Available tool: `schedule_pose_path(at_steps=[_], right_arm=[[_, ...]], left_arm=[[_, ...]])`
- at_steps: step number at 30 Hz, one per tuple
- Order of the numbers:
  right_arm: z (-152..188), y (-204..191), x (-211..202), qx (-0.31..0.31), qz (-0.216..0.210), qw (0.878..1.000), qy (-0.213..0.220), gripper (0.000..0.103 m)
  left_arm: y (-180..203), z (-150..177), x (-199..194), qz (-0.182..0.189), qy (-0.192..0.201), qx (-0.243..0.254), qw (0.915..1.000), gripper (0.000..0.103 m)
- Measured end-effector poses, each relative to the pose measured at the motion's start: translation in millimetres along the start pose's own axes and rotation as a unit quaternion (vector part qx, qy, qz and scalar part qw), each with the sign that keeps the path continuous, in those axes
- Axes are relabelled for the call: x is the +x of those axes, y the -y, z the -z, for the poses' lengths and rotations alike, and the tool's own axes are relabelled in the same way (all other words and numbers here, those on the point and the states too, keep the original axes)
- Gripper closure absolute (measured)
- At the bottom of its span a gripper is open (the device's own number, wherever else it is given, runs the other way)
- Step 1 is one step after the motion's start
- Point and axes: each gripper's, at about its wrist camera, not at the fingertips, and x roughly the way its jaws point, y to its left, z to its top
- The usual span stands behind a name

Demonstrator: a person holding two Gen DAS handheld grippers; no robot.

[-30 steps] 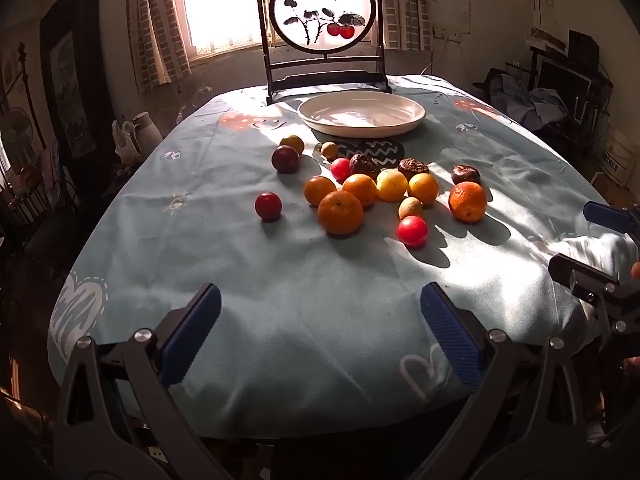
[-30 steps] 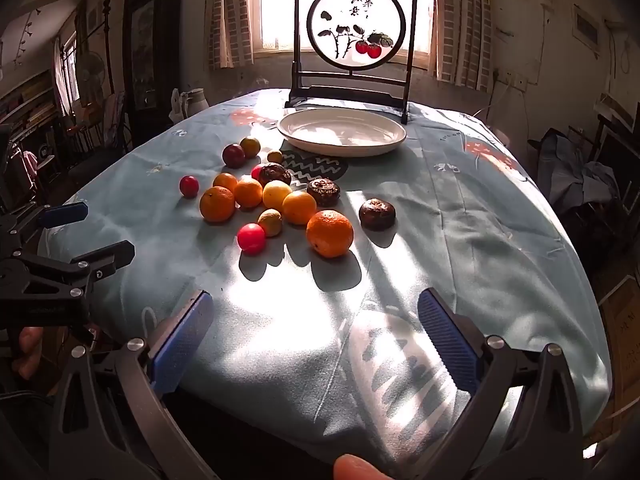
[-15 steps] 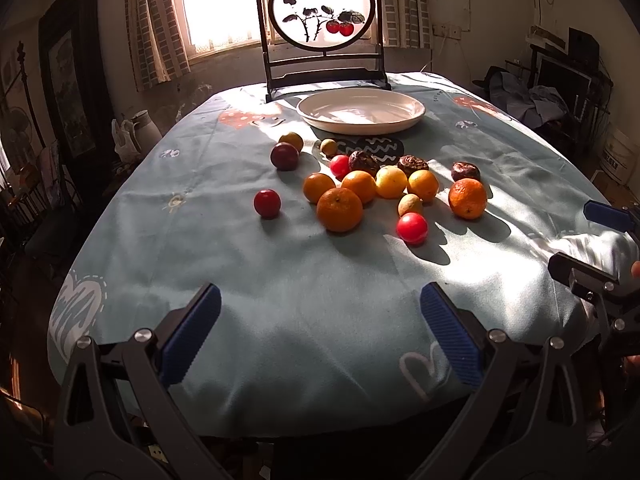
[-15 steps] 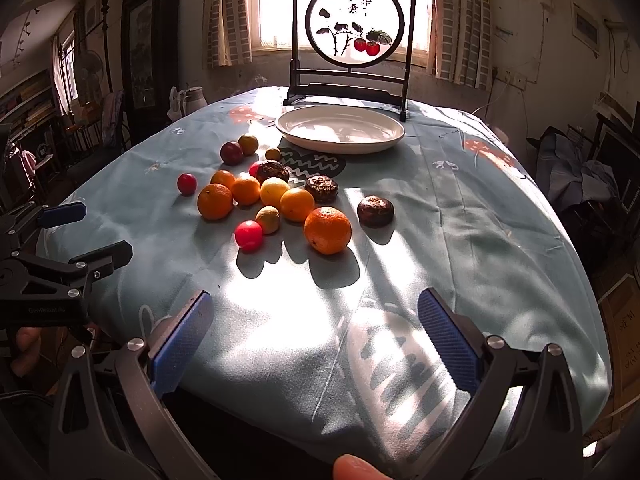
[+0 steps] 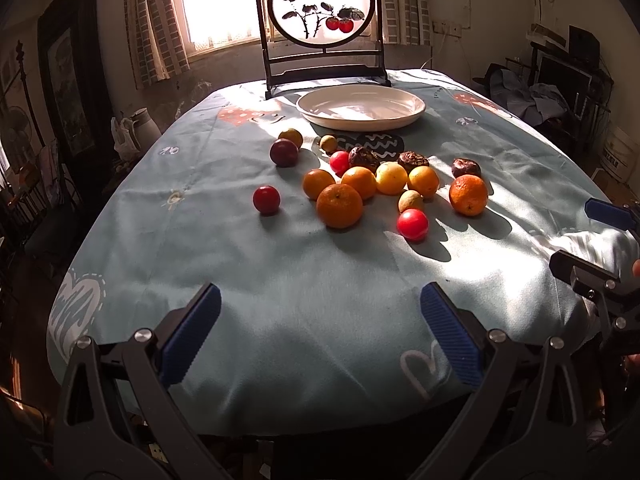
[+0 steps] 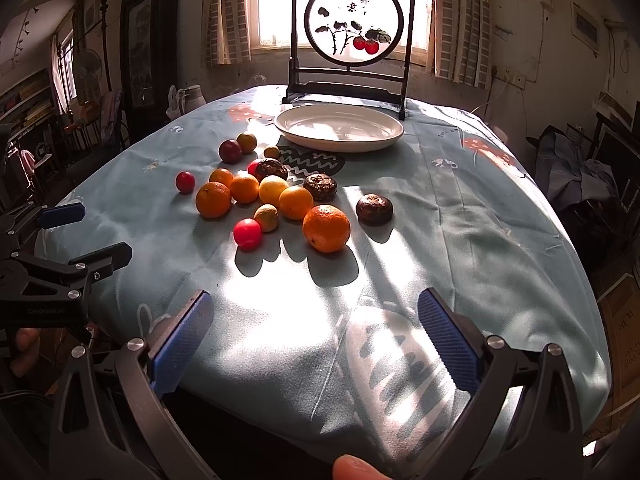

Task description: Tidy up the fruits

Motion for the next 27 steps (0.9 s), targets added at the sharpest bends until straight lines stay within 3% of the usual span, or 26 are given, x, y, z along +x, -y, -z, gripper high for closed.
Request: schedule_pose_path(at_steps=[27], right_arm=[[0.9,-0.6,4.8,-0.004,0.003,1.000,-0.004,0.001]], left_arm=[[-1.5,-0.9,7.9,0.000,-0.017,0.003,0.9999,0.002]])
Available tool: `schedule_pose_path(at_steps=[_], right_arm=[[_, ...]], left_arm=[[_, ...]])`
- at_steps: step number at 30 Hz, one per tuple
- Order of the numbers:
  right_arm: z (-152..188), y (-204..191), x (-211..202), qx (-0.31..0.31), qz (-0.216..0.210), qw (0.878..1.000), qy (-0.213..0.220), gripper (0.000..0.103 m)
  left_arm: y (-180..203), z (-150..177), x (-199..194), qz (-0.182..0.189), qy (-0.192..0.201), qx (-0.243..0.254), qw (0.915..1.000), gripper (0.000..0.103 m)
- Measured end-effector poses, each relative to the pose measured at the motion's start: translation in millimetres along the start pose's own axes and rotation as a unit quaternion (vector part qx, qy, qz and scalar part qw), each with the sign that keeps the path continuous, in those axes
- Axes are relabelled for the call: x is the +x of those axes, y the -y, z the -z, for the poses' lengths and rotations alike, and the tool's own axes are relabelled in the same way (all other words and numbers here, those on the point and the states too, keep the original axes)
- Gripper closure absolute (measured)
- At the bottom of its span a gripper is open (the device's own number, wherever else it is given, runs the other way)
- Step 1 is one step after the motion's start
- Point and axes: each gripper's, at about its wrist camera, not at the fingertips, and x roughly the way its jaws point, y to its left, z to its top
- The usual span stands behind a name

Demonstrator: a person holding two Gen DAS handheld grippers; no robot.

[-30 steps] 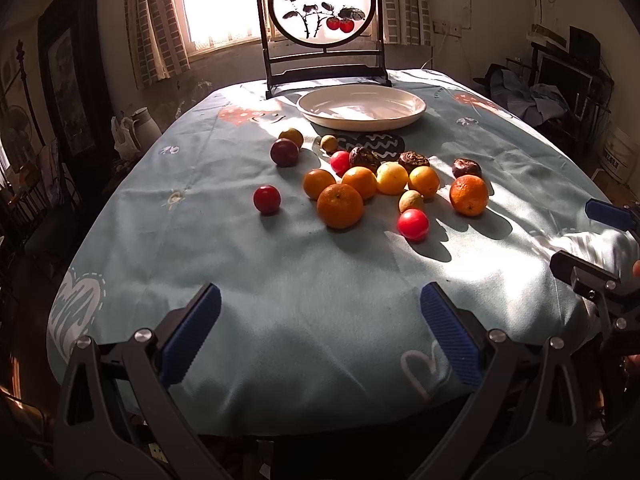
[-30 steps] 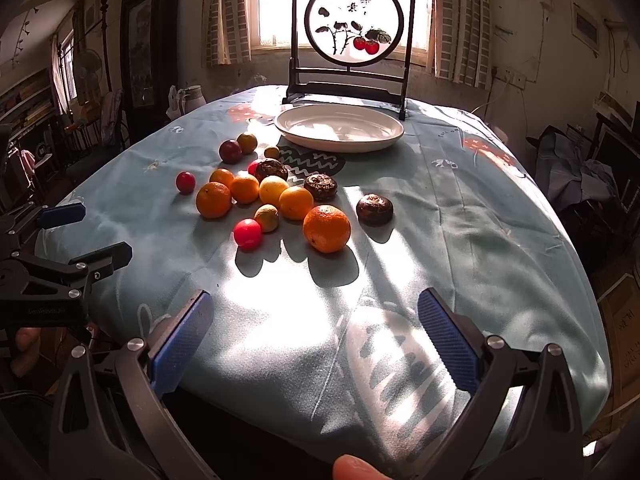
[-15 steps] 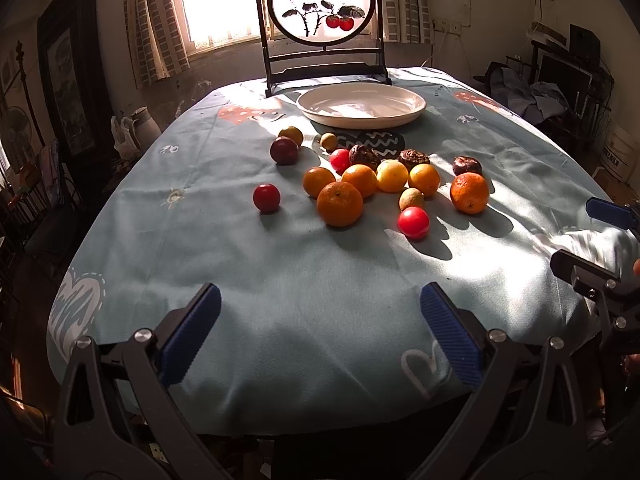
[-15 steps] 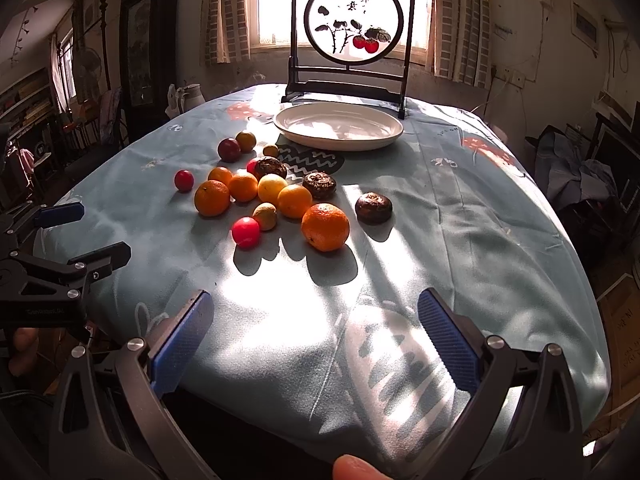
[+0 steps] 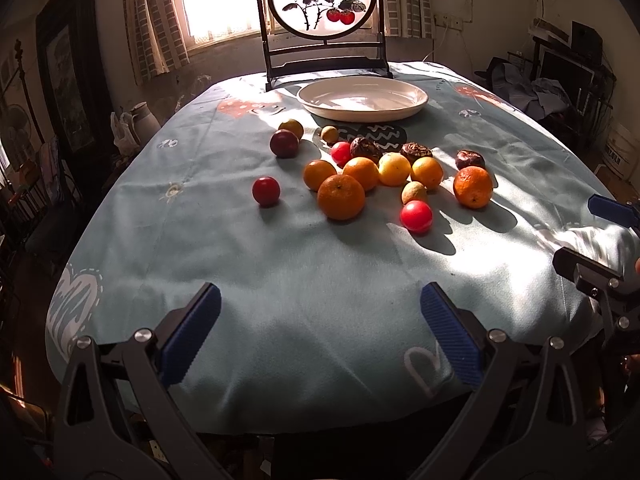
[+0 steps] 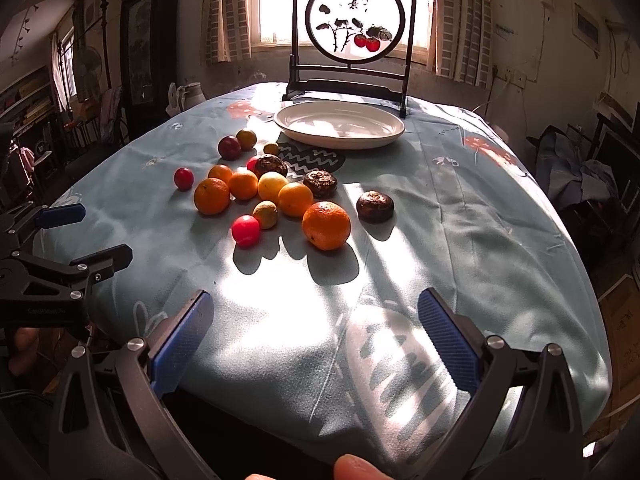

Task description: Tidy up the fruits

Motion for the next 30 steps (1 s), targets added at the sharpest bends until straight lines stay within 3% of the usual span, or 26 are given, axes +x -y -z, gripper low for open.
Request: schedule_pose_path(at_steps=[9,15,18,26,30], right_arm=[[1,0,5,0.002,-0.003,1.000,0.005,0.001],[3,6,7,0.021,-0.017,0.999,0.034,0.001],[2,12,16,0.036,-0.035,0.999,0.021,0.001],[-17,13,53,0.006,-0.012,1.000,-0.022,0.001],[-33,21,81,0.018,-0.018,0.999,-0.040,0.015]], left_arm=[[0,1,7,-0.002,-0.010,0.000,1.0000,0.002],[1,4,15,-0.003,-0.022,0.000,0.9998,0.002],[1,6,22,-0.001,-0.030,-0.001,0.9996,0.002],[-11,11,46,0.021,-0.051,-0.022,0.9983,0.002],[-14,8,51,0.038,-0.048,-0.025,0.9978,0.002]])
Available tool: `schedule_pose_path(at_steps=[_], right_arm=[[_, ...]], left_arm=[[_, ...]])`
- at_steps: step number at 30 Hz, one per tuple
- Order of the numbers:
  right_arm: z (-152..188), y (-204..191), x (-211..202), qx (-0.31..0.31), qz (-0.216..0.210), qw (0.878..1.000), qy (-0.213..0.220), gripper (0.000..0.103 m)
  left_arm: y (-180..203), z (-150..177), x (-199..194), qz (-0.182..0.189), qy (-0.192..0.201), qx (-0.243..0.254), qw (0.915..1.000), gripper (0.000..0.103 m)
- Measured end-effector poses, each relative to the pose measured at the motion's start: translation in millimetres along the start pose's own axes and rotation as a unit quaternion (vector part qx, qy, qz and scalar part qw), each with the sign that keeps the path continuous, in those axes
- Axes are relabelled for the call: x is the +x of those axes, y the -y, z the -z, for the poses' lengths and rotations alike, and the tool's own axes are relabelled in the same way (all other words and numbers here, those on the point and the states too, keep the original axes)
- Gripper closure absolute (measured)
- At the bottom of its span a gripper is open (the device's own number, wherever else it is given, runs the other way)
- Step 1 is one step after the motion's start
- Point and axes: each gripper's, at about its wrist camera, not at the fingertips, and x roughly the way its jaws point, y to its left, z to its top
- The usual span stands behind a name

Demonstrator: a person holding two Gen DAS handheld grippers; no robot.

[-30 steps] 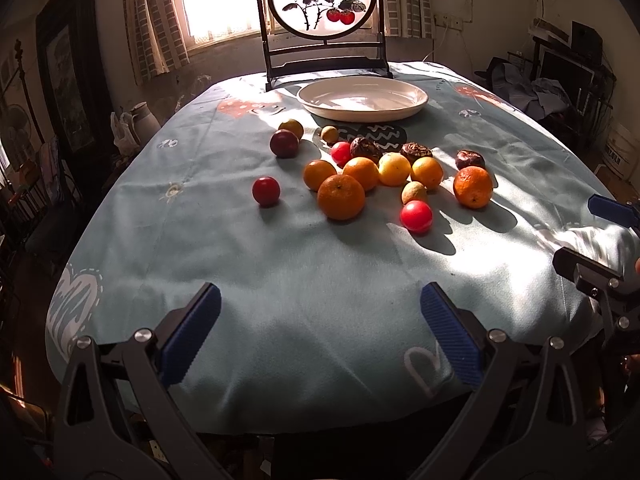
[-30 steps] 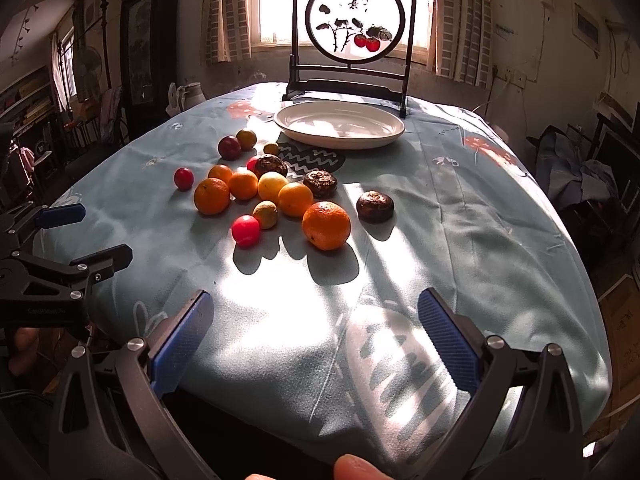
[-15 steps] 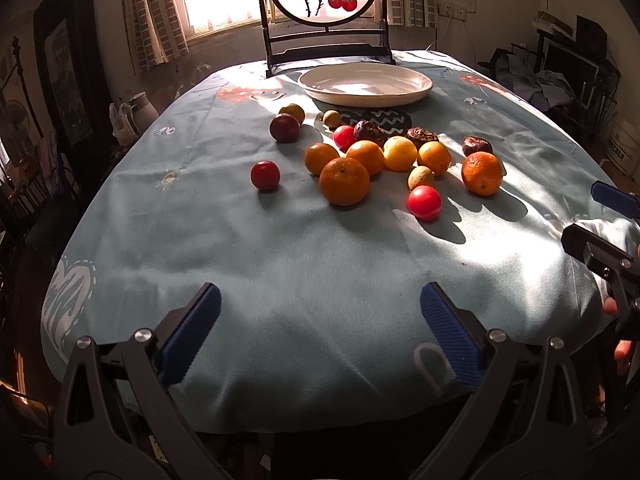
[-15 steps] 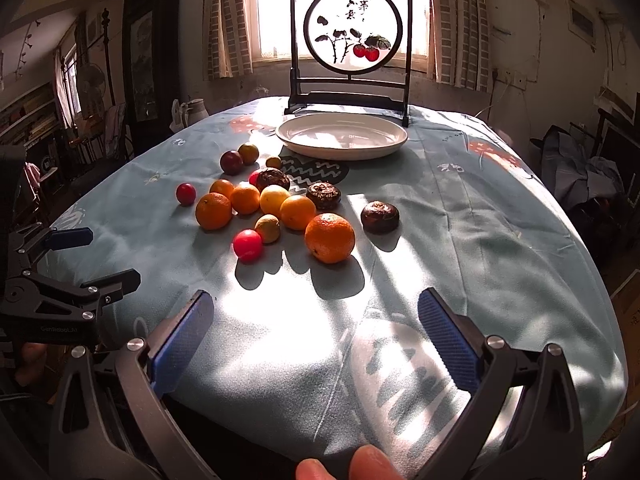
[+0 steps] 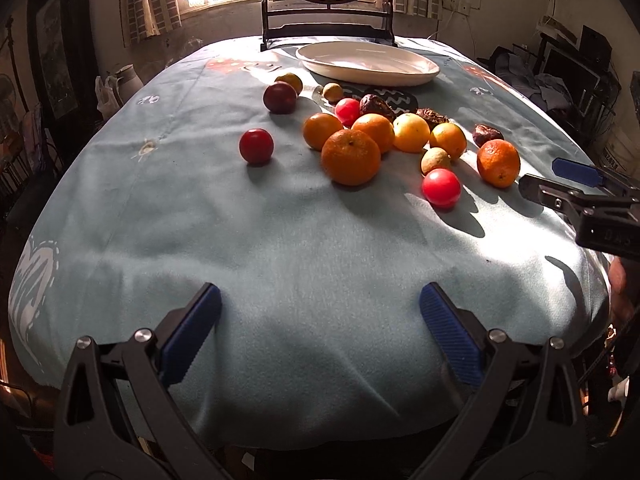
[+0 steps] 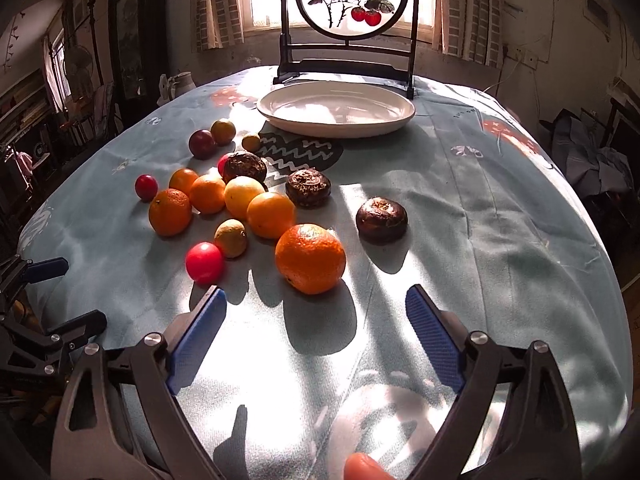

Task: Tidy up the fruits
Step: 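Grasp a large orange with the left tool while the right tool grasps another orange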

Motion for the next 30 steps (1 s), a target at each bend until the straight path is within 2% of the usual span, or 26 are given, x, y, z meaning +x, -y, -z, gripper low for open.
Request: schedule_pose_path(at_steps=[4,5,6,7,9,10,15,19,21,30], right_arm=[[-14,7,27,0.006,-0.012,0.999,-0.031,0.015],[-15,7,32,0.004,-0.016,0.999,-0.036,0.019],[-17,7,36,0.002,-0.020,0.999,-0.040,0.027],[-18,7,39,0.001,-0.026,0.999,-0.043,0.031],[-17,9,44,0.002,-0.034,0.998,-0.048,0.053],[-17,10,45,0.008,-0.051,0.998,-0.048,0.058],[-13,17,41,0.028,-0.083,0.996,-0.036,0.058],[-13,26,43,0.055,-0.105,0.992,-0.038,0.058],[-14,29,43,0.064,-0.112,0.991,-0.039,0.058],[-13,31,42,0.070,-0.122,0.989,-0.034,0.058]], left_arm=[[-3,-6,4,0.007,0.006,0.010,0.9999,0.002],[-4,-7,6,0.010,0.007,0.012,0.9999,0.002],[-5,-10,7,0.014,0.007,0.013,0.9998,0.002],[-6,-14,8,0.017,0.007,0.013,0.9997,0.003],[-8,-22,11,0.025,0.012,0.015,0.9995,0.007],[-8,-27,13,0.031,0.012,0.014,0.9994,0.008],[-12,-53,31,0.057,0.005,0.006,0.9983,0.030],[-8,-70,47,0.074,-0.006,0.004,0.9972,0.033],[-4,-76,54,0.075,-0.010,0.011,0.9971,0.040],[4,-88,81,0.074,-0.041,0.016,0.9963,0.052]])
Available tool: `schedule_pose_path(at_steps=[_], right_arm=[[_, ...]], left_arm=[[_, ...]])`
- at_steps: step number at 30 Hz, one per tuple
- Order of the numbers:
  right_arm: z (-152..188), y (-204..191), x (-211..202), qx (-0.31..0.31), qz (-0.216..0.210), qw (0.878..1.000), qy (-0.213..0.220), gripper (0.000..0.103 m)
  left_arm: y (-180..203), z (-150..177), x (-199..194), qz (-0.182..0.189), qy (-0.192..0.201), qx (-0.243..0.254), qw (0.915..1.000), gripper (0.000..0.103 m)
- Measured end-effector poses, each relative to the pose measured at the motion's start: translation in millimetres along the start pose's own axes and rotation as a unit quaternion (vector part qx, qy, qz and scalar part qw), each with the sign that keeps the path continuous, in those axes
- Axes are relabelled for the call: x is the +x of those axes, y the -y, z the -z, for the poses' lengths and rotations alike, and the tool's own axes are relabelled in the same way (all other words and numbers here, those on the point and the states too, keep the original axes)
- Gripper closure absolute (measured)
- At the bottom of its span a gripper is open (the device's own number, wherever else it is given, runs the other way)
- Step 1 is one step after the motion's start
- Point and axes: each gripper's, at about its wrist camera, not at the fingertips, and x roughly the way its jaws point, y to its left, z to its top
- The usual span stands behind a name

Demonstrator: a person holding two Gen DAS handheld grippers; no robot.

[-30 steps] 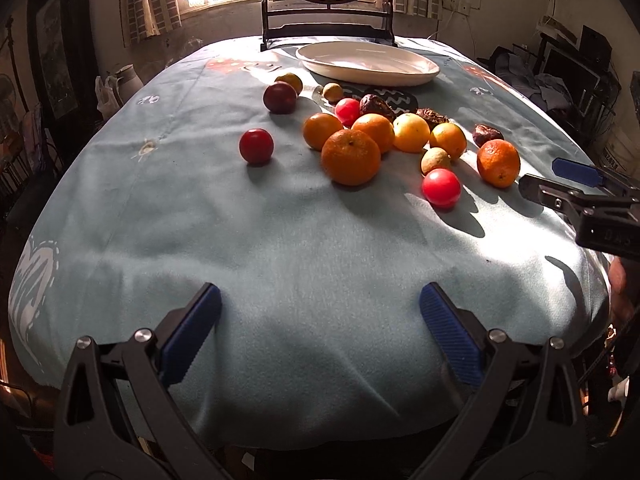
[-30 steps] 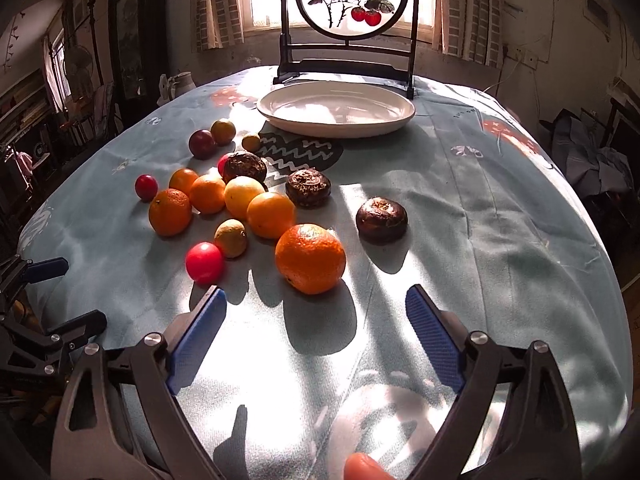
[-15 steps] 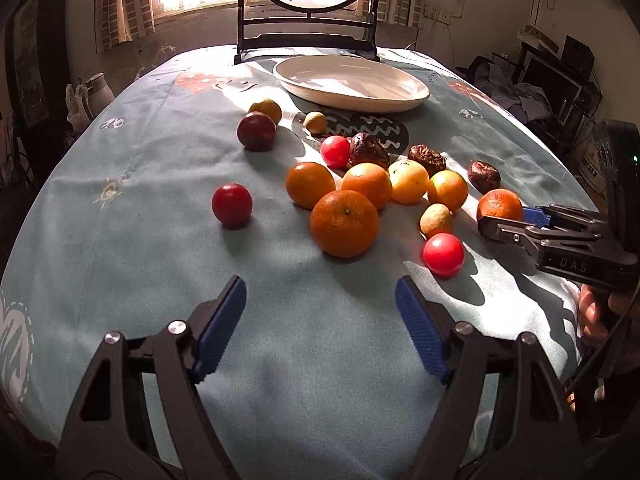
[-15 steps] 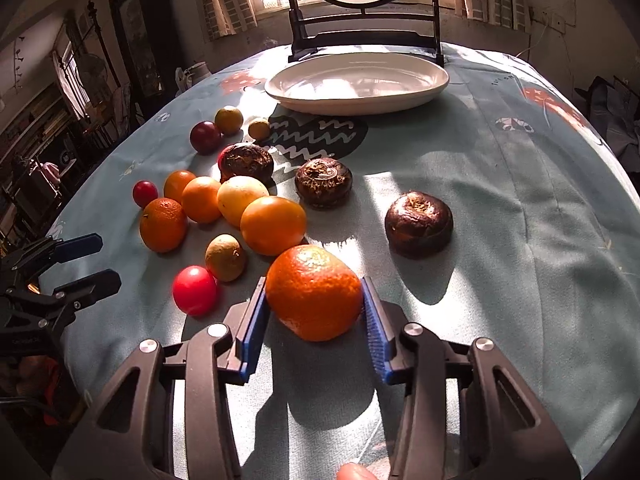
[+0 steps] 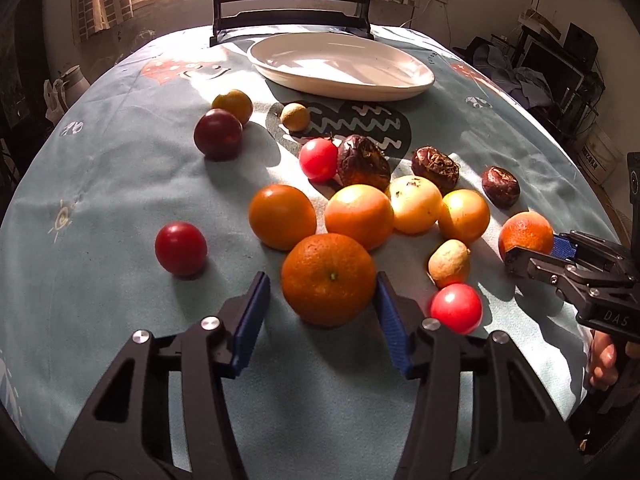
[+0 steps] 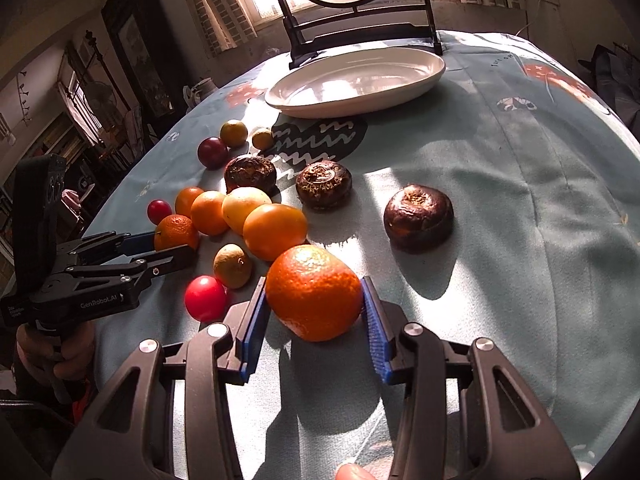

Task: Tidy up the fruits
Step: 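Grasp a large orange with the left tool while the right tool grasps another orange, then carry both oranges onto the white plate and open both tools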

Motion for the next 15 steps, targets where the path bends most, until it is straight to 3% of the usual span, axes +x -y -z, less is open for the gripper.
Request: schedule_pose_path(at_steps=[3,10,15], right_arm=[[0,1,0,0.000,-0.003,1.000,-0.001,0.058],[-3,3,-1,0.002,-0.021,1.000,-0.006,0.058],[-44,6,-4,0.008,-0.041,0.999,0.015,0.058]], left_arm=[[2,-1,1,0.004,0.000,0.008,1.0000,0.057],[-4,-1,-5,0.026,-0.002,0.007,0.9996,0.059],[-14,-37,-21,0.068,0.020,-0.003,0.9975,0.059]])
